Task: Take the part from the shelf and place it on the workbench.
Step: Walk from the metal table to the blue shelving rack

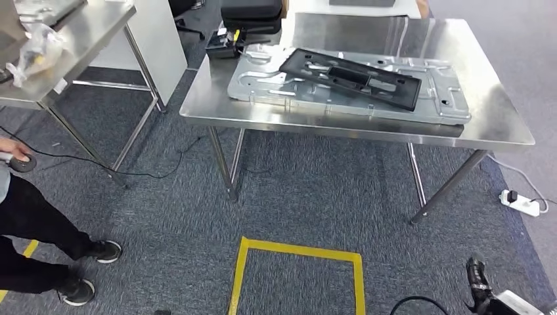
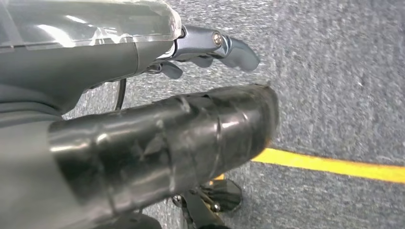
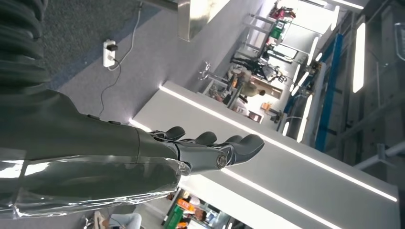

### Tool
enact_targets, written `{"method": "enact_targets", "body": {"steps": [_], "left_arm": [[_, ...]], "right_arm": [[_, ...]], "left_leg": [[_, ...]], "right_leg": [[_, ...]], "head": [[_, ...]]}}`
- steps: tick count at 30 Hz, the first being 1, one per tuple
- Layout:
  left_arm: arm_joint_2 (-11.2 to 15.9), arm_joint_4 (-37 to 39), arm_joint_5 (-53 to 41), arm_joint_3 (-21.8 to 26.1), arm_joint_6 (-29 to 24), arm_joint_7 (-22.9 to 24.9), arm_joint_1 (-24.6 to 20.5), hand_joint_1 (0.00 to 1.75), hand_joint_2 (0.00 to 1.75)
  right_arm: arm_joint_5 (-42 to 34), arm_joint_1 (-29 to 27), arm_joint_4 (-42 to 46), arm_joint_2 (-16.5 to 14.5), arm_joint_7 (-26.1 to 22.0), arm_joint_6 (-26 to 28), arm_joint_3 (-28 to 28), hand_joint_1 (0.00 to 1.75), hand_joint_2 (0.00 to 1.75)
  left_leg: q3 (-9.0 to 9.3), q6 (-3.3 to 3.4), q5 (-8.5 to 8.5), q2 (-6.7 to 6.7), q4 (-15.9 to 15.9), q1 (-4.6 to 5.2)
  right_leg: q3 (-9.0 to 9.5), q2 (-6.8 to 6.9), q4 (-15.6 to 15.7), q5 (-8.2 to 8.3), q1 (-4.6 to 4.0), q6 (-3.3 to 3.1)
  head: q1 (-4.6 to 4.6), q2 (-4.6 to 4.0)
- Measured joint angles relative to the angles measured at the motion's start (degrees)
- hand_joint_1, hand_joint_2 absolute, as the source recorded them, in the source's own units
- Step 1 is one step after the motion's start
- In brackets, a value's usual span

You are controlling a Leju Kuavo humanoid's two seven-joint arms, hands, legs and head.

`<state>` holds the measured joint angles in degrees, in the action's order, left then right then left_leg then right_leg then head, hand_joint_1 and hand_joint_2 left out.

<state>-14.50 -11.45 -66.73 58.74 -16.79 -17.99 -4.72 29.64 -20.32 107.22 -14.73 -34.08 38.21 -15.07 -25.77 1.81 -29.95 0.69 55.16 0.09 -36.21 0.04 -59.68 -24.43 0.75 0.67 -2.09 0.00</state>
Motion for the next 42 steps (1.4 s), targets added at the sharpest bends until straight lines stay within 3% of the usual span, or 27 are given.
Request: {"method": "enact_targets", "body": {"steps": [2,4,5,6,7,9,11,14,15,17,19,20,21,22,23,25,27,30,32,34,35,36,37,39,41,42], "left_arm": [[0.0,0.0,0.0,0.0,0.0,0.0,0.0,0.0,0.0],[0.0,0.0,0.0,0.0,-0.1,0.0,0.1,0.0,0.0],[0.0,0.0,0.0,0.0,-0.1,0.0,0.1,0.0,0.0],[0.0,0.0,0.0,0.0,-0.1,0.0,0.1,0.0,0.0],[0.0,0.0,0.0,0.1,-0.1,0.0,0.2,0.0,0.0],[0.0,0.0,0.0,0.1,-0.1,0.0,0.1,0.0,0.0],[0.0,0.0,0.0,0.1,-0.1,0.0,0.1,0.0,0.0],[0.0,0.0,0.0,0.1,-0.1,-0.1,0.1,0.0,0.0],[0.0,0.0,0.0,0.1,-0.1,-0.1,0.1,0.0,0.0],[0.0,0.0,0.0,0.1,-0.1,-0.1,0.2,0.0,0.0],[0.0,0.0,0.0,0.1,-0.1,-0.1,0.2,0.0,0.0],[0.0,0.0,0.0,0.1,-0.1,-0.1,0.2,0.0,0.0],[0.0,0.0,0.0,0.1,-0.1,-0.1,0.2,0.0,0.0],[0.0,0.0,0.0,0.1,-0.1,-0.1,0.2,0.0,0.0],[0.0,0.0,0.0,0.1,-0.1,-0.1,0.2,0.0,0.0],[0.0,0.0,0.0,0.1,-0.1,-0.1,0.1,0.0,0.0],[0.1,0.0,0.0,0.0,-0.1,-0.1,0.0,0.0,0.0],[0.1,0.0,0.0,0.0,-0.1,-0.1,0.1,0.0,0.0],[0.0,0.0,0.0,0.1,-0.1,-0.1,0.1,0.0,0.0],[0.0,0.0,0.0,0.1,-0.1,-0.1,0.1,0.0,0.0],[0.1,0.0,0.0,0.1,-0.1,-0.1,0.1,0.0,0.0],[0.1,0.0,0.0,0.1,-0.1,-0.1,0.1,0.0,0.0],[0.1,0.0,0.0,0.1,-0.1,-0.1,0.2,0.0,0.0],[0.0,0.0,0.0,0.1,-0.1,-0.1,0.2,0.0,0.0],[0.0,0.0,0.0,0.1,-0.1,-0.1,0.1,0.0,0.0],[0.0,0.0,0.0,0.1,-0.1,-0.1,0.1,0.0,0.0]], "right_arm": [[-0.2,-0.1,0.0,0.0,0.0,-0.1,-0.1,0.0,1.75],[-0.3,-0.1,-0.1,0.0,0.0,-0.1,-0.1,0.0,1.75],[-0.4,-0.1,-0.1,0.0,0.0,-0.1,-0.1,0.0,1.75],[-0.4,-0.1,-0.2,0.0,0.0,-0.1,-0.1,0.0,1.75],[-0.4,0.0,-0.2,0.0,0.0,-0.1,-0.1,0.0,1.75],[-0.4,0.1,-0.3,0.0,0.0,-0.1,-0.1,0.0,1.75],[-0.4,0.1,-0.3,0.0,-0.1,-0.1,-0.1,0.0,1.75],[-0.4,0.2,-0.3,-0.1,-0.1,-0.1,-0.1,0.0,1.75],[-0.4,0.2,-0.3,-0.2,-0.1,-0.1,-0.1,0.0,1.75],[-0.4,0.2,-0.3,-0.4,-0.1,-0.1,-0.1,0.0,1.75],[-0.4,0.2,-0.3,-0.4,-0.1,-0.1,-0.1,0.0,1.75],[-0.4,0.2,-0.3,-0.4,-0.1,-0.1,-0.1,0.0,1.75],[-0.4,0.2,-0.3,-0.4,-0.1,-0.1,-0.1,0.0,1.75],[-0.4,0.2,-0.3,-0.4,-0.1,-0.1,-0.1,0.0,1.75],[-0.4,0.2,-0.3,-0.4,-0.1,-0.1,-0.1,0.0,1.75],[-0.4,0.2,-0.3,-0.4,-0.1,-0.1,-0.1,0.0,1.75],[-0.4,0.3,-0.3,-0.4,-0.1,-0.1,-0.1,0.0,1.75],[-0.4,0.2,-0.3,-0.5,-0.1,-0.1,-0.1,0.0,1.75],[-0.4,0.2,-0.3,-0.5,-0.1,-0.1,-0.1,0.0,1.75],[-0.4,0.2,-0.3,-0.5,-0.1,-0.1,-0.1,0.0,1.75],[-0.4,0.2,-0.3,-0.5,-0.1,-0.1,-0.1,0.0,1.75],[-0.4,0.2,-0.3,-0.5,-0.1,-0.1,-0.1,0.0,1.75],[-0.4,0.2,-0.3,-0.5,-0.1,-0.1,-0.1,0.0,1.75],[-0.4,0.2,-0.3,-0.5,-0.1,-0.1,-0.1,0.0,1.75],[-0.4,0.3,-0.3,-0.5,-0.1,-0.1,-0.1,0.0,1.75],[-0.4,0.3,-0.3,-0.5,-0.1,-0.1,-0.1,0.0,1.31]], "left_leg": [[-0.94,0.79,1.15,0.34,-0.3,-0.19],[-2.35,1.17,1.95,0.48,0.0,-0.09],[-3.01,1.16,2.28,0.54,0.3,-0.07],[-3.67,1.08,2.56,0.57,0.7,-0.08],[-4.31,0.98,2.76,0.58,1.1,-0.12],[-5.58,0.71,2.93,0.57,2.3,-0.14],[-6.51,0.19,3.06,0.53,3.4,0.0],[-7.08,-0.92,3.51,0.43,3.8,0.08],[-7.4,-1.3,2.98,0.27,4.3,0.0],[-8.94,-1.99,-0.59,-0.07,8.1,-0.24],[-11.21,-2.49,-5.36,-0.19,14.9,-0.42],[-11.82,-2.61,-6.57,-0.19,17.7,-0.48],[-11.6,-2.62,-6.59,-0.19,18.8,-0.52],[-10.27,-2.5,-5.52,-0.2,17.7,-0.54],[-7.81,-2.24,-3.83,-0.22,14.4,-0.53],[-2.13,-1.48,-1.68,-0.29,5.5,-0.3],[0.29,-0.91,-1.3,-0.33,0.9,0.11],[-0.27,-0.01,-0.04,-0.19,-0.2,0.12],[-1.02,0.94,1.3,0.08,-0.8,-0.15],[-2.37,1.48,2.24,0.27,-0.7,-0.03],[-3.09,1.54,2.61,0.32,-0.4,0.04],[-3.81,1.52,2.94,0.36,-0.1,0.1],[-4.51,1.46,3.22,0.38,0.3,0.12],[-5.8,1.27,3.55,0.36,1.3,0.11],[-6.86,0.9,3.74,0.32,2.4,0.25],[-7.19,0.64,3.87,0.31,2.8,0.32]], "right_leg": [[-1.56,-0.08,-4.4,-4.36,0.05,0.34],[-3.46,-0.07,-11.4,-9.05,0.09,0.61],[-3.71,-0.06,-13.8,-9.84,0.12,0.76],[-3.04,-0.05,-14.3,-9.43,0.16,0.87],[-1.33,-0.03,-12.7,-8.16,0.23,0.93],[4.0,0.01,-5.3,-6.18,0.38,0.92],[6.92,-0.02,-0.2,-6.1,0.2,0.52],[6.34,-0.02,0.6,-5.89,0.11,-0.6],[6.02,0.03,0.7,-5.51,0.21,-1.09],[5.11,0.18,1.0,-4.64,0.4,-1.94],[3.94,0.22,0.9,-3.78,0.32,-2.21],[3.33,0.23,0.9,-3.33,0.27,-2.19],[2.76,0.23,0.9,-2.9,0.22,-2.14],[2.24,0.22,0.8,-2.49,0.16,-2.07],[1.82,0.19,0.8,-2.1,0.11,-1.97],[1.34,0.15,0.8,-1.35,0.01,-1.61],[1.18,0.2,0.9,-0.55,0.04,-0.96],[1.01,0.21,1.3,0.18,0.08,0.19],[-0.02,0.08,-1.5,-2.9,0.05,0.67],[-2.14,0.01,-8.3,-8.27,0.12,0.96],[-2.98,0.01,-11.7,-10.02,0.14,1.12],[-3.12,0.02,-13.7,-10.57,0.14,1.24],[-2.3,0.03,-13.9,-9.99,0.14,1.29],[2.51,0.05,-7.8,-7.25,0.15,1.12],[7.22,0.07,-0.6,-6.17,-0.1,0.62],[8.18,0.06,1.3,-6.3,-0.24,0.31]], "head": [[-0.04,0.0],[-0.06,-0.01],[-0.07,-0.01],[-0.06,-0.02],[-0.07,-0.02],[-0.07,-0.01],[-0.05,-0.01],[-0.05,-0.02],[-0.03,-0.01],[0.0,-0.01],[0.04,-0.01],[0.04,-0.01],[0.05,-0.01],[0.04,-0.01],[0.05,-0.01],[0.04,-0.02],[0.04,-0.01],[0.02,-0.01],[-0.02,-0.01],[-0.02,0.0],[0.0,0.0],[-0.01,-0.01],[-0.01,-0.01],[-0.01,-0.02],[0.02,-0.02],[0.03,-0.02]]}}
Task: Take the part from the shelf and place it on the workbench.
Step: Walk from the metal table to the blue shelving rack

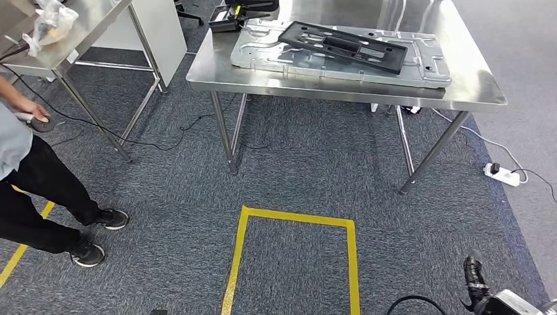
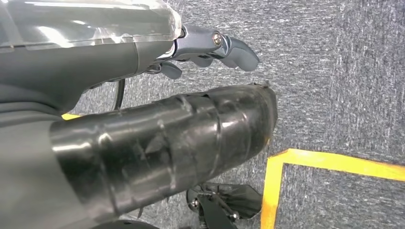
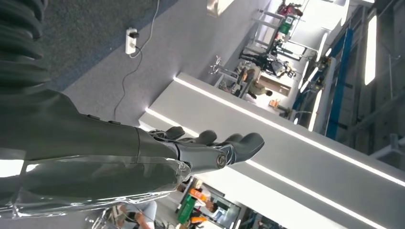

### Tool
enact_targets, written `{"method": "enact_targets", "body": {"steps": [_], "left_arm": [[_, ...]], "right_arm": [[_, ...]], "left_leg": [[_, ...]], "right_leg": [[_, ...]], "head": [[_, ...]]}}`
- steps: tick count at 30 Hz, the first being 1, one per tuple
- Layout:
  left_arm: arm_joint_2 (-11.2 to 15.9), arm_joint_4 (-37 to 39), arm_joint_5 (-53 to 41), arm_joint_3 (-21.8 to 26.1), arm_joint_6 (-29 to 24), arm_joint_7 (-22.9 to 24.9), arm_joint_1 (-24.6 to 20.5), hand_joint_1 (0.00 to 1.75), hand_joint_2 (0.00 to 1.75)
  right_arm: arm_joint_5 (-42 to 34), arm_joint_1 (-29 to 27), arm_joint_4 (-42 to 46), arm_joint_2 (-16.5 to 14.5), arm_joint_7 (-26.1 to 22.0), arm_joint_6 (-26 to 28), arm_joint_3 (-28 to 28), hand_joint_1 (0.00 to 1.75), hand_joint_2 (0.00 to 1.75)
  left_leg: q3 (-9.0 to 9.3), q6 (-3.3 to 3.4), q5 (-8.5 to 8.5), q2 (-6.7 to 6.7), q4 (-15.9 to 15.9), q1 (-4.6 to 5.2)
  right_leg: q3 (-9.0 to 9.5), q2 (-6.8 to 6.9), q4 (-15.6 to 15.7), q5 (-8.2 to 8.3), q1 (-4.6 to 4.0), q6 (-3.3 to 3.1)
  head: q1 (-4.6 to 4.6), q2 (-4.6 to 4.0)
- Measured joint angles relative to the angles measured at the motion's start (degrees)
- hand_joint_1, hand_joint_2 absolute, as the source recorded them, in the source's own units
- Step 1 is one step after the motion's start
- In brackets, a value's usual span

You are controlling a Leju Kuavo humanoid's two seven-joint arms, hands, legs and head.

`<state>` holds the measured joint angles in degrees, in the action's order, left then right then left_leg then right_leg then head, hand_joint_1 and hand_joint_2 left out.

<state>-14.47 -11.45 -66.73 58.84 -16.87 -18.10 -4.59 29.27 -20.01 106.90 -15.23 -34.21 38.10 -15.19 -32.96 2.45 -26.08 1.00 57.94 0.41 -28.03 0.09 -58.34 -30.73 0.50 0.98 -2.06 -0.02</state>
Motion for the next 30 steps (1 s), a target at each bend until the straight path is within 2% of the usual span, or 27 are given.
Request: {"method": "enact_targets", "body": {"steps": [1,3,4,5,6,8,9,10,11,12,14,15,16,18,19,20,21,23,24,25,26,27,29,30], "left_arm": [[0.0,0.0,0.0,0.0,0.0,0.0,0.0,0.0,0.0],[0.0,0.0,0.0,0.0,0.0,0.0,0.0,0.0,0.0],[0.0,0.0,0.0,0.0,0.0,0.0,0.0,0.0,0.0],[0.0,0.0,0.0,0.0,0.0,0.0,0.1,0.0,0.0],[0.0,0.0,0.0,0.0,0.0,0.0,0.1,0.0,0.0],[0.0,0.0,0.1,0.0,0.0,0.0,0.1,0.0,0.0],[0.0,0.0,0.1,0.0,0.1,0.0,0.1,0.0,0.0],[0.0,0.0,0.1,0.0,0.1,0.0,0.2,0.0,0.0],[0.0,0.0,0.1,0.0,0.1,0.0,0.2,0.0,0.0],[0.0,0.0,0.1,0.1,0.1,0.0,0.2,0.0,0.0],[0.0,0.0,0.1,0.2,0.1,0.1,0.0,0.0,0.0],[0.0,0.0,0.1,0.2,0.1,0.1,0.0,0.0,0.0],[0.0,0.0,0.1,0.2,0.1,0.1,0.0,0.0,0.0],[0.0,0.0,0.0,0.3,0.2,0.2,0.1,0.0,0.0],[0.0,0.0,-0.1,0.3,0.2,0.2,0.0,0.0,0.0],[-0.1,0.0,-0.2,0.3,0.3,0.3,0.0,0.0,0.0],[-0.1,0.0,-0.3,0.3,0.3,0.4,0.0,0.0,0.0],[-0.1,0.0,-0.5,0.4,0.3,0.6,0.1,0.0,0.0],[-0.1,0.0,-0.6,0.5,0.3,0.6,0.2,0.0,0.0],[-0.1,0.0,-0.6,0.5,0.3,0.6,0.2,0.0,0.0],[-0.1,0.0,-0.6,0.6,0.3,0.7,0.3,0.0,0.0],[-0.1,0.0,-0.6,0.6,0.3,0.7,0.2,0.0,0.0],[-0.1,0.0,-0.7,0.6,0.3,0.7,0.2,0.0,0.0],[-0.1,0.0,-0.7,0.6,0.3,0.8,0.2,0.0,0.0]], "right_arm": [[0.0,0.0,0.0,0.0,0.0,0.0,0.0,0.0,0.87],[-0.1,0.0,0.0,0.0,0.0,0.0,0.0,0.0,0.0],[-0.3,0.0,0.0,0.0,0.2,0.0,0.0,0.0,0.0],[-0.7,0.1,0.0,-0.1,0.4,-0.1,0.0,0.0,0.0],[-1.2,0.0,0.0,-0.2,0.6,-0.2,0.0,0.0,0.0],[-1.7,0.0,-0.1,-0.3,1.0,-0.8,-0.3,0.0,0.0],[-1.6,0.0,-0.2,-0.3,1.3,-1.3,-0.5,0.0,0.0],[-1.4,0.1,-0.5,-0.3,1.8,-2.2,-1.0,0.0,0.0],[-1.2,0.3,-1.2,-0.3,2.3,-3.2,-1.6,0.0,0.0],[-1.3,0.8,-2.3,-0.3,2.9,-4.7,-2.5,0.0,0.0],[-1.8,2.0,-5.5,-0.3,3.3,-8.3,-4.9,0.0,0.0],[-2.1,2.8,-7.4,-0.3,3.1,-10.0,-6.3,0.0,0.0],[-2.3,3.8,-9.7,-0.3,2.8,-11.7,-8.1,0.0,0.0],[-2.4,6.4,-16.0,-0.2,1.9,-14.4,-12.4,0.0,0.0],[-2.4,7.8,-20.0,-0.1,1.0,-15.5,-15.2,0.0,0.0],[-2.4,9.2,-24.1,0.1,0.0,-16.3,-18.2,0.0,0.0],[-2.4,10.3,-28.0,0.4,-1.0,-16.9,-21.0,0.0,0.0],[-2.4,11.9,-34.2,0.7,-2.6,-17.4,-25.5,0.0,0.0],[-2.4,12.5,-36.4,0.8,-3.0,-17.5,-27.1,0.0,0.0],[-2.3,13.1,-38.3,0.9,-3.3,-17.5,-28.4,0.0,0.0],[-2.1,13.6,-39.9,1.0,-3.5,-17.5,-29.6,0.0,0.0],[-2.0,14.0,-41.1,1.1,-3.6,-17.5,-30.6,0.0,0.0],[-1.3,14.9,-43.0,1.1,-3.2,-17.2,-32.2,0.0,0.0],[-0.6,15.4,-44.2,1.2,-2.6,-16.6,-33.0,0.0,0.0]], "left_leg": [[-0.23,-0.36,0.21,-0.01,0.2,0.04],[-0.49,-1.12,0.43,-0.12,0.4,0.03],[-0.88,-1.51,-0.37,-0.25,1.1,-0.02],[-1.54,-1.86,-2.03,-0.39,2.7,-0.1],[-2.48,-2.19,-4.47,-0.52,5.3,-0.31],[-4.46,-2.78,-9.13,-0.56,12.2,-0.67],[-4.82,-2.98,-10.14,-0.55,14.6,-0.85],[-4.25,-3.1,-9.9,-0.55,15.1,-1.0],[-2.63,-3.13,-8.72,-0.55,13.5,-1.11],[-0.01,-3.06,-7.06,-0.55,9.9,-1.19],[5.23,-2.66,-5.1,-0.65,1.5,-1.07],[6.57,-2.39,-4.7,-0.72,-1.0,-0.92],[6.91,-2.12,-4.72,-0.77,-2.1,-0.74],[6.35,-1.35,-3.99,-0.74,-2.4,-0.71],[6.11,-0.84,-3.59,-0.63,-2.6,-0.8],[5.75,-0.24,-3.05,-0.55,-2.9,-0.9],[5.28,0.31,-2.5,-0.48,-3.1,-0.95],[4.09,0.89,-1.67,-0.43,-2.9,-0.64],[3.46,0.93,-1.29,-0.4,-2.7,-0.49],[2.83,0.9,-0.98,-0.35,-2.5,-0.38],[2.21,0.83,-0.75,-0.31,-2.1,-0.33],[1.64,0.74,-0.62,-0.29,-1.7,-0.32],[0.65,0.48,-0.52,-0.26,-0.6,-0.28],[0.32,0.25,-0.45,-0.25,-0.2,-0.23]], "right_leg": [[-0.02,-0.02,0.5,-0.16,-0.17,-0.33],[-0.63,0.02,0.8,0.43,0.03,-1.17],[-0.98,0.09,1.0,0.9,0.19,-1.67],[-1.39,0.17,1.1,1.39,0.37,-2.11],[-1.88,0.26,1.2,1.84,0.42,-2.4],[-3.05,0.29,1.1,2.69,0.41,-2.58],[-3.65,0.29,1.0,3.1,0.4,-2.52],[-4.24,0.29,0.9,3.47,0.41,-2.41],[-4.77,0.27,0.7,3.8,0.43,-2.26],[-5.2,0.24,0.6,4.09,0.46,-2.07],[-5.76,0.2,0.3,4.68,0.45,-1.5],[-5.89,0.2,0.3,5.01,0.43,-1.12],[-6.01,0.2,0.3,5.39,0.41,-0.74],[-6.13,0.19,0.5,6.03,0.4,0.05],[-6.32,0.13,0.2,5.65,0.42,0.35],[-6.81,0.08,-0.9,4.33,0.45,0.58],[-7.69,0.02,-3.2,2.13,0.51,0.71],[-10.19,-0.03,-10.4,-3.0,0.58,0.91],[-11.04,-0.03,-13.6,-4.45,0.6,1.01],[-11.02,-0.03,-15.1,-4.71,0.61,1.08],[-9.88,-0.02,-14.4,-3.92,0.63,1.09],[-7.58,0.0,-11.5,-2.44,0.67,1.04],[-2.39,-0.01,-3.6,-0.37,0.6,0.73],[-0.97,-0.05,-1.1,0.15,0.47,0.46]], "head": [[0.01,0.01],[0.01,0.01],[0.04,0.01],[0.08,0.01],[0.1,0.01],[0.15,0.01],[0.15,0.0],[0.16,0.01],[0.16,0.0],[0.16,0.01],[0.15,0.01],[0.14,0.02],[0.14,0.02],[0.13,0.02],[0.12,0.01],[0.09,0.01],[0.05,0.01],[0.02,0.01],[0.03,0.0],[0.03,0.0],[0.03,0.0],[0.03,0.01],[0.03,0.02],[0.03,0.01]]}}
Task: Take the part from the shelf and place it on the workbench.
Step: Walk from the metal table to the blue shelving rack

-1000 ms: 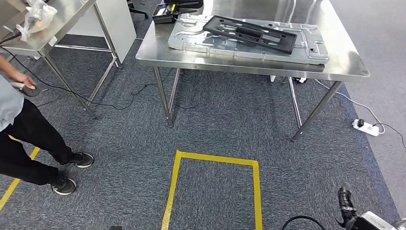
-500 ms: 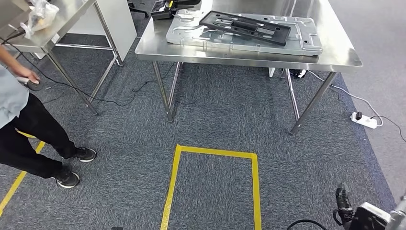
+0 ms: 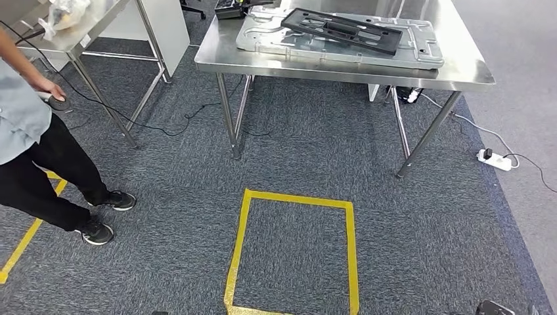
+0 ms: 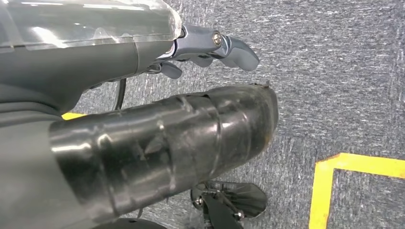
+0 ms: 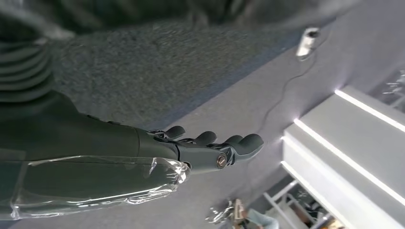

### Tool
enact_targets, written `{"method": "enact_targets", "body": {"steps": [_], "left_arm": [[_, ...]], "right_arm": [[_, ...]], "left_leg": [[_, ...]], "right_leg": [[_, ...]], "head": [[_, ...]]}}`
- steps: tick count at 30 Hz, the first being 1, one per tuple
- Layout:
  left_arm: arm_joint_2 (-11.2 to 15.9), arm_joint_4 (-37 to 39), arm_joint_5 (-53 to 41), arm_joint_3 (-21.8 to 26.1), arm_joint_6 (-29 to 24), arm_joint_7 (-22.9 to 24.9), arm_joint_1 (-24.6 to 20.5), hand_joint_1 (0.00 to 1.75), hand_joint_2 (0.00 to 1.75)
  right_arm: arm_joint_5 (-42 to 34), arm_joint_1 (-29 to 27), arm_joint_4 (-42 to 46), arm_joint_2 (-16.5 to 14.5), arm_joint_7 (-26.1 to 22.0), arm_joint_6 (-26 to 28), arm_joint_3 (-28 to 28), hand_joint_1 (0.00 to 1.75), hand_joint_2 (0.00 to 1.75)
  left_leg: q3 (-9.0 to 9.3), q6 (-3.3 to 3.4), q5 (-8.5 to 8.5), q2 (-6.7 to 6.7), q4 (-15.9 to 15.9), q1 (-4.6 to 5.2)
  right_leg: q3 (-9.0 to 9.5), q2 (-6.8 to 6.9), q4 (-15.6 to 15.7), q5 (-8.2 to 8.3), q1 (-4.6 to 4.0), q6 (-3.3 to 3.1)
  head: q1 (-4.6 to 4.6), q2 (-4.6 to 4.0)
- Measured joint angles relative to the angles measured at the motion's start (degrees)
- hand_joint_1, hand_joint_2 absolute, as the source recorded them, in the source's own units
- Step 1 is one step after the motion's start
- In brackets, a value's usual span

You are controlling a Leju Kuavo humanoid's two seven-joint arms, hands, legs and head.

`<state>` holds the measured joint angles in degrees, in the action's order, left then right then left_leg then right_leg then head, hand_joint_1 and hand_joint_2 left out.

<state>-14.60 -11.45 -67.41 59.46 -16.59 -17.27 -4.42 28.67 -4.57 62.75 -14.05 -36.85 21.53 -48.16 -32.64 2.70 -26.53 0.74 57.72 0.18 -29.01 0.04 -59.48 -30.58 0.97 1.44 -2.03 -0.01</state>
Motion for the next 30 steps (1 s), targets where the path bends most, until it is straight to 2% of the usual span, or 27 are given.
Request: {"method": "enact_targets", "body": {"steps": [1,3,4,5,6,8,9,10,11,12,14,15,16,19,20,21,22,24,25,26,27,28,30], "left_arm": [[0.0,0.0,0.0,0.0,0.0,0.1,0.0,0.0,0.0],[0.0,0.0,0.0,0.1,0.0,0.2,0.0,0.0,0.0],[0.0,0.0,0.0,0.1,0.0,0.3,0.0,0.0,0.0],[-0.1,0.0,0.0,0.2,0.0,0.3,0.0,0.0,0.0],[-0.1,0.0,0.1,0.3,0.0,0.3,0.0,0.0,0.0],[-0.1,0.0,0.2,0.5,-0.1,0.3,0.0,0.0,0.0],[-0.1,0.0,0.2,0.6,-0.1,0.3,0.0,0.0,0.0],[-0.1,0.0,0.2,0.7,-0.2,0.3,0.0,0.0,0.0],[-0.1,0.0,0.2,0.7,-0.2,0.3,0.0,0.0,0.0],[-0.1,0.0,0.3,0.7,-0.2,0.3,0.0,0.0,0.0],[-0.1,0.0,0.3,0.8,-0.2,0.2,-0.1,0.0,0.0],[0.0,0.0,0.4,0.8,-0.3,0.2,-0.1,0.0,0.0],[0.0,0.0,0.4,0.8,-0.3,0.1,-0.2,0.0,0.0],[-0.1,0.0,0.6,0.9,-0.3,0.1,-0.2,0.0,0.0],[-0.1,0.0,0.6,0.9,-0.3,0.1,-0.2,0.0,0.0],[-0.1,0.0,0.6,0.9,-0.4,0.1,-0.2,0.0,0.0],[-0.2,0.0,0.6,1.0,-0.4,0.1,-0.2,0.0,0.0],[-0.2,0.0,0.6,1.0,-0.4,0.0,-0.1,0.0,0.0],[-0.2,0.0,0.6,1.0,-0.4,-0.1,-0.1,0.0,0.0],[-0.2,0.0,0.6,1.0,-0.4,-0.1,-0.1,0.0,0.0],[-0.2,0.0,0.6,1.0,-0.4,-0.1,-0.1,0.0,0.0],[-0.2,0.0,0.6,1.0,-0.4,-0.2,-0.1,0.0,0.0],[-0.2,0.0,0.6,1.0,-0.4,-0.4,-0.1,0.0,0.0]], "right_arm": [[0.6,0.7,-1.7,0.2,0.6,0.9,-1.0,0.0,0.0],[1.3,2.4,-7.8,1.1,1.7,3.4,-4.2,0.0,0.0],[1.4,3.3,-11.6,1.6,2.3,4.8,-6.2,0.0,0.0],[1.4,4.1,-15.6,2.0,3.2,6.2,-8.2,0.0,0.0],[1.5,4.7,-19.3,2.3,4.5,7.4,-9.9,0.0,0.0],[1.8,5.5,-26.1,2.6,7.7,8.9,-12.5,0.0,0.0],[2.0,5.7,-29.1,2.6,9.4,9.1,-13.5,0.0,0.0],[2.5,5.9,-31.8,2.7,11.1,9.0,-14.3,0.0,0.0],[3.1,6.1,-34.2,2.7,12.7,8.7,-14.8,0.0,0.0],[3.8,6.2,-36.1,2.6,14.1,8.2,-15.2,0.0,0.0],[4.6,6.4,-39.0,2.4,15.6,6.9,-15.5,0.0,0.0],[4.8,6.5,-40.1,2.3,15.9,6.4,-15.7,0.0,0.0],[4.9,6.7,-41.0,2.1,16.1,6.1,-15.8,0.0,0.0],[5.0,7.2,-42.8,2.1,16.3,5.8,-16.4,0.0,0.0],[5.2,7.2,-43.2,2.2,16.3,5.6,-16.6,0.0,0.0],[5.4,7.3,-43.5,2.3,16.3,5.2,-16.7,0.0,0.0],[5.8,7.3,-43.7,2.4,16.2,4.7,-16.7,0.0,0.0],[6.8,7.3,-44.2,2.5,16.1,3.6,-16.8,0.0,0.0],[7.3,7.3,-44.4,2.6,16.0,3.2,-16.8,0.0,0.0],[7.7,7.3,-44.6,2.6,16.0,3.0,-16.8,0.0,0.0],[8.0,7.3,-44.7,2.7,16.0,2.7,-16.8,0.0,0.0],[8.2,7.3,-44.8,2.8,16.1,2.4,-16.7,0.0,0.0],[8.5,7.4,-45.0,2.9,16.3,1.7,-16.7,0.0,0.0]], "left_leg": [[-0.26,-0.3,0.12,0.0,0.3,0.04],[-0.5,-1.07,0.57,-0.05,0.4,0.08],[-0.72,-1.45,0.38,-0.16,0.6,0.03],[-1.09,-1.8,-0.53,-0.26,1.4,-0.04],[-1.78,-2.1,-2.29,-0.36,3.2,-0.13],[-3.9,-2.68,-7.32,-0.42,9.7,-0.5],[-4.74,-2.92,-9.12,-0.42,13.0,-0.65],[-4.93,-3.08,-9.87,-0.41,15.0,-0.74],[-4.1,-3.11,-9.41,-0.41,15.0,-0.77],[-2.18,-2.99,-8.1,-0.43,12.6,-0.77],[3.48,-2.3,-5.5,-0.46,4.0,-0.58],[5.57,-1.98,-4.66,-0.48,0.5,-0.4],[6.69,-1.73,-4.3,-0.49,-1.7,-0.17],[6.36,-1.11,-3.32,-0.37,-2.9,0.01],[6.17,-0.69,-2.77,-0.28,-3.4,-0.15],[5.91,-0.22,-2.12,-0.16,-3.8,-0.32],[5.54,0.13,-1.55,-0.05,-4.0,-0.44],[4.37,0.48,-0.82,0.02,-3.8,-0.32],[3.68,0.45,-0.58,0.06,-3.4,-0.27],[2.98,0.39,-0.41,0.09,-3.0,-0.27],[2.31,0.33,-0.32,0.09,-2.4,-0.29],[1.67,0.23,-0.31,0.08,-1.8,-0.33],[0.57,-0.18,-0.37,0.04,-0.6,-0.31]], "right_leg": [[0.46,-0.05,1.3,-0.02,-0.17,-0.32],[-0.04,-0.06,1.6,0.4,-0.27,-1.11],[-0.17,0.02,1.9,0.63,-0.16,-1.56],[-0.41,0.13,2.1,1.06,-0.01,-2.06],[-0.74,0.24,2.2,1.5,0.15,-2.5],[-1.76,0.34,2.2,2.27,0.11,-2.99],[-2.35,0.34,2.1,2.65,0.06,-3.03],[-2.93,0.32,2.0,3.0,0.01,-3.02],[-3.45,0.29,1.8,3.3,-0.03,-2.96],[-3.9,0.24,1.7,3.55,-0.08,-2.87],[-4.43,0.16,1.4,3.99,-0.19,-2.59],[-4.56,0.15,1.3,4.26,-0.19,-2.34],[-4.62,0.16,1.3,4.56,-0.14,-2.01],[-4.88,0.18,1.5,5.37,0.03,-0.89],[-5.21,0.13,1.0,4.73,-0.02,-0.61],[-5.81,0.07,-0.4,3.2,-0.07,-0.4],[-6.77,0.01,-3.0,0.87,-0.06,-0.27],[-9.05,-0.03,-10.0,-3.87,-0.06,0.0],[-9.59,-0.03,-12.6,-4.91,-0.03,0.14],[-9.25,-0.02,-13.6,-4.84,0.01,0.27],[-7.78,0.0,-12.2,-3.76,0.11,0.35],[-5.27,0.03,-8.9,-2.22,0.23,0.4],[-0.57,0.02,-1.5,-0.57,0.25,0.09]], "head": [[0.02,0.0],[0.02,0.0],[0.03,0.0],[0.06,0.0],[0.11,0.0],[0.17,-0.01],[0.17,0.0],[0.17,0.0],[0.18,0.0],[0.18,0.0],[0.18,0.0],[0.18,0.01],[0.17,0.0],[0.17,0.0],[0.14,0.01],[0.13,0.01],[0.11,0.0],[0.11,0.0],[0.11,0.0],[0.12,0.01],[0.11,0.01],[0.11,0.0],[0.13,0.0]]}}
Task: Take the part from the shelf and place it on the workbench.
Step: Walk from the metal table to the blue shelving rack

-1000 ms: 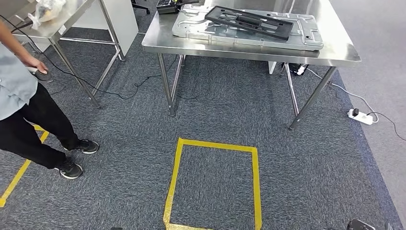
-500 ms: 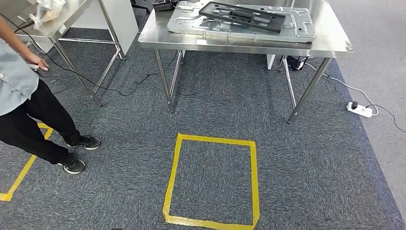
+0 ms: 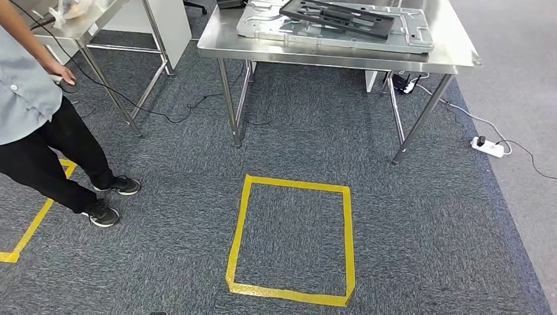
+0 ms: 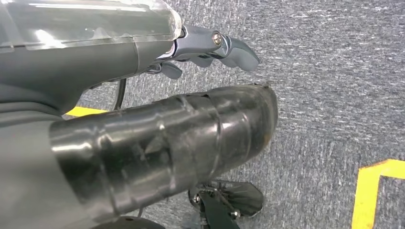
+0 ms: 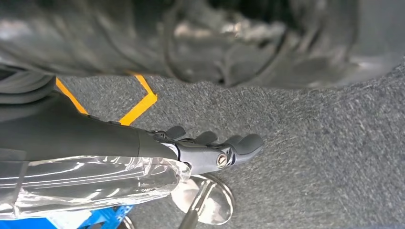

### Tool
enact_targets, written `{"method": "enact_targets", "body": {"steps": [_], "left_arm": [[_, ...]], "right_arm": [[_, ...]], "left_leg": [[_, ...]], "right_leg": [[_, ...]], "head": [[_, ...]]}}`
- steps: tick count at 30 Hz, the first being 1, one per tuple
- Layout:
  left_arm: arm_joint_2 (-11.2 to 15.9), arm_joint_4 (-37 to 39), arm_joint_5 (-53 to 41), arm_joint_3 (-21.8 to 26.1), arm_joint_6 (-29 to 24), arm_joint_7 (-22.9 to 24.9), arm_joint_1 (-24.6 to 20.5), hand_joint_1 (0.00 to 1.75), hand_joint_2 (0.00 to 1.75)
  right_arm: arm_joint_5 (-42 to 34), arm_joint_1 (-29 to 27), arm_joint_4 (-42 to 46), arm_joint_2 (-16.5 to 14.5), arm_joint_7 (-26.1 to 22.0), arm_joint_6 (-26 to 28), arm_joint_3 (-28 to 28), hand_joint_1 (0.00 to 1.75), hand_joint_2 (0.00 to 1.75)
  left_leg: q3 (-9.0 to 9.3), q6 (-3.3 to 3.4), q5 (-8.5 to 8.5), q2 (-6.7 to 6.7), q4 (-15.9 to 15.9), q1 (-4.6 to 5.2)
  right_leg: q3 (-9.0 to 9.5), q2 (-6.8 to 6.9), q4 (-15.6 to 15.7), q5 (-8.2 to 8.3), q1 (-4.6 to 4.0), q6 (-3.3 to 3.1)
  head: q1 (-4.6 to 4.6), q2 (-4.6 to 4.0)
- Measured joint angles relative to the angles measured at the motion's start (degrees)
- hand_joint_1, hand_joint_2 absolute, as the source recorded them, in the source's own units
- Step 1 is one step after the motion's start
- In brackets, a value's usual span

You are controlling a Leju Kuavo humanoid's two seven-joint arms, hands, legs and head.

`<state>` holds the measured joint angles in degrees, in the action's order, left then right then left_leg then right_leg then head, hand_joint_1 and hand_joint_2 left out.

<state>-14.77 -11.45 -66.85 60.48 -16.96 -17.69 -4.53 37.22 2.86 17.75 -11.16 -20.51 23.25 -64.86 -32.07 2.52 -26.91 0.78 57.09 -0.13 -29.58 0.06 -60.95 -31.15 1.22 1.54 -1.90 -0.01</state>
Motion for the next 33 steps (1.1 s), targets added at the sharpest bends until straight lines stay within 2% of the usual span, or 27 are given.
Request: {"method": "enact_targets", "body": {"steps": [1,2,5,6,8,9,10,11,12,13,15,16,17,19,21,23,25,26,27,28,30,31,33], "left_arm": [[0.0,0.0,0.0,0.0,0.0,-0.1,0.0,0.0,0.0],[0.0,0.0,-0.1,0.0,0.0,-0.2,0.0,0.0,0.0],[0.0,0.0,-0.4,0.0,-0.2,-0.3,0.0,0.0,0.0],[0.0,0.0,-0.4,0.0,-0.2,-0.3,0.0,0.0,0.0],[0.0,0.0,-0.4,0.0,-0.3,-0.3,0.0,0.0,0.0],[0.0,0.0,-0.4,0.0,-0.3,-0.3,0.1,0.0,0.0],[0.0,0.0,-0.4,0.0,-0.3,-0.3,0.1,0.0,0.0],[0.0,0.0,-0.4,0.0,-0.3,-0.3,0.1,0.0,0.0],[0.0,0.0,-0.4,0.0,-0.3,-0.3,0.2,0.0,0.0],[0.0,0.0,-0.4,0.0,-0.3,-0.3,0.2,0.0,0.0],[0.1,0.0,-0.4,0.0,-0.3,-0.4,0.2,0.0,0.0],[0.1,0.0,-0.4,0.0,-0.3,-0.4,0.2,0.0,0.0],[0.2,0.0,-0.4,0.0,-0.4,-0.4,0.2,0.0,0.0],[0.2,0.0,-0.4,0.0,-0.4,-0.4,0.2,0.0,0.0],[0.2,0.0,-0.4,0.1,-0.5,-0.4,0.2,0.0,0.0],[0.2,0.0,-0.4,0.1,-0.5,-0.4,0.2,0.0,0.0],[0.2,0.0,-0.4,0.2,-0.5,-0.3,0.3,0.0,0.0],[0.2,0.0,-0.4,0.3,-0.5,-0.3,0.3,0.0,0.0],[0.2,0.0,-0.4,0.3,-0.5,-0.3,0.3,0.0,0.0],[0.2,0.0,-0.4,0.4,-0.5,-0.3,0.3,0.0,0.0],[0.2,0.0,-0.5,0.4,-0.5,-0.3,0.3,0.0,0.0],[0.2,0.0,-0.5,0.4,-0.5,-0.3,0.3,0.0,0.0],[0.2,0.0,-0.5,0.4,-0.6,-0.3,0.2,0.0,0.0]], "right_arm": [[0.2,0.1,-0.1,0.0,0.1,-0.3,0.0,0.0,0.0],[0.3,0.1,-0.3,0.0,0.2,-0.5,0.1,0.0,0.0],[0.8,0.1,-0.7,0.0,0.9,-0.9,0.2,0.0,0.0],[1.0,0.1,-0.8,0.0,1.2,-1.0,0.2,0.0,0.0],[1.4,0.1,-1.1,-0.1,1.8,-1.4,0.2,0.0,0.0],[1.6,0.1,-1.2,-0.1,2.0,-1.5,0.2,0.0,0.0],[1.6,0.1,-1.3,-0.1,2.2,-1.6,0.2,0.0,0.0],[1.7,0.0,-1.4,-0.1,2.3,-1.6,0.2,0.0,0.0],[1.7,0.0,-1.5,-0.1,2.3,-1.6,0.2,0.0,0.0],[1.8,0.0,-1.6,-0.1,2.3,-1.6,0.2,0.0,0.0],[2.0,0.1,-1.8,-0.3,2.3,-1.7,0.3,0.0,0.0],[2.2,0.1,-1.9,-0.4,2.4,-1.7,0.3,0.0,0.0],[2.4,0.2,-2.0,-0.5,2.6,-1.7,0.4,0.0,0.0],[2.8,0.2,-2.1,-0.6,2.9,-1.6,0.6,0.0,0.0],[3.2,0.2,-2.2,-0.7,3.2,-1.6,0.9,0.0,0.0],[3.5,0.2,-2.3,-0.7,3.3,-1.6,1.1,0.0,0.0],[3.5,0.1,-2.3,-0.7,3.3,-1.5,1.2,0.0,0.0],[3.6,0.1,-2.4,-0.7,3.4,-1.6,1.3,0.0,0.0],[3.8,0.0,-2.4,-0.6,3.5,-1.6,1.3,0.0,0.0],[4.0,0.0,-2.4,-0.6,3.7,-1.6,1.3,0.0,0.0],[4.5,-0.1,-2.5,-0.6,4.2,-1.7,1.5,0.0,0.0],[4.6,0.0,-2.5,-0.6,4.4,-1.7,1.6,0.0,0.0],[4.9,0.0,-2.6,-0.7,4.6,-1.7,1.7,0.0,0.0]], "left_leg": [[-0.27,-0.33,-0.01,-0.02,0.5,0.06],[-0.48,-0.69,0.05,-0.04,0.8,0.11],[-0.96,-1.78,0.09,-0.13,1.4,0.05],[-1.5,-2.12,-0.89,-0.19,2.5,-0.02],[-3.8,-2.69,-4.91,-0.31,8.1,-0.26],[-5.25,-2.91,-7.08,-0.32,12.0,-0.35],[-6.37,-3.06,-8.48,-0.32,15.2,-0.43],[-6.73,-3.09,-8.78,-0.32,16.9,-0.47],[-6.03,-3.0,-7.95,-0.34,16.3,-0.48],[-4.3,-2.76,-6.28,-0.4,13.7,-0.45],[0.49,-1.87,-3.16,-1.29,5.5,-0.27],[2.15,-1.53,-2.35,-1.78,2.4,-0.13],[3.04,-1.28,-2.15,-2.2,0.6,0.01],[3.12,-1.11,-2.03,-2.09,-0.3,0.1],[3.3,-0.59,-1.49,-1.44,-1.3,-0.2],[3.32,-0.1,-0.96,-0.67,-2.0,-0.44],[3.01,0.04,-0.9,0.01,-1.9,-0.37],[2.87,0.02,-0.93,0.37,-1.7,-0.35],[2.75,-0.03,-1.0,0.69,-1.5,-0.36],[2.67,-0.14,-1.14,0.99,-1.2,-0.4],[2.47,-0.68,-1.67,1.51,-0.3,-0.38],[2.32,-1.03,-1.98,1.72,0.2,-0.28],[2.12,-1.69,-2.3,2.06,0.8,-0.05]], "right_leg": [[1.16,-0.02,2.1,0.24,-0.11,-0.3],[1.32,-0.08,2.7,0.03,-0.28,-0.7],[0.68,-0.11,2.8,0.61,-0.25,-2.04],[0.47,-0.08,3.0,0.94,-0.15,-2.54],[-0.08,-0.03,3.1,1.52,-0.11,-3.22],[-0.43,-0.03,3.1,1.74,-0.16,-3.37],[-0.74,-0.05,3.0,1.92,-0.22,-3.4],[-1.01,-0.1,2.9,2.05,-0.29,-3.39],[-1.2,-0.2,2.8,2.13,-0.35,-3.36],[-1.32,-0.34,2.7,2.18,-0.42,-3.32],[-1.48,-0.67,2.5,2.27,-0.51,-3.14],[-1.6,-0.85,2.5,2.4,-0.49,-2.9],[-1.74,-1.02,2.5,2.56,-0.43,-2.6],[-1.94,-1.43,2.7,2.98,-0.4,-1.83],[-2.31,-1.29,2.0,2.38,-0.46,-1.23],[-4.44,-0.81,-2.6,-0.65,-0.43,-0.83],[-7.85,-0.65,-9.7,-4.09,-0.34,-0.47],[-8.87,-0.59,-12.0,-4.6,-0.28,-0.29],[-8.9,-0.48,-12.2,-4.01,-0.2,-0.14],[-7.83,-0.27,-10.3,-2.45,-0.09,-0.03],[-4.06,0.84,-3.1,0.93,-0.01,-0.02],[-2.76,1.2,-0.4,1.81,-0.06,-0.3],[-2.23,1.34,1.2,1.85,-0.37,-1.04]], "head": [[-0.01,0.0],[0.01,0.01],[0.03,0.01],[0.05,0.0],[0.11,-0.01],[0.13,-0.01],[0.13,-0.01],[0.13,-0.01],[0.13,-0.01],[0.13,-0.01],[0.11,-0.01],[0.11,-0.01],[0.1,0.0],[0.12,0.01],[0.07,0.0],[0.02,0.0],[0.03,0.01],[0.02,0.01],[0.03,0.0],[0.03,0.0],[0.02,-0.01],[0.04,0.0],[0.07,-0.01]]}}
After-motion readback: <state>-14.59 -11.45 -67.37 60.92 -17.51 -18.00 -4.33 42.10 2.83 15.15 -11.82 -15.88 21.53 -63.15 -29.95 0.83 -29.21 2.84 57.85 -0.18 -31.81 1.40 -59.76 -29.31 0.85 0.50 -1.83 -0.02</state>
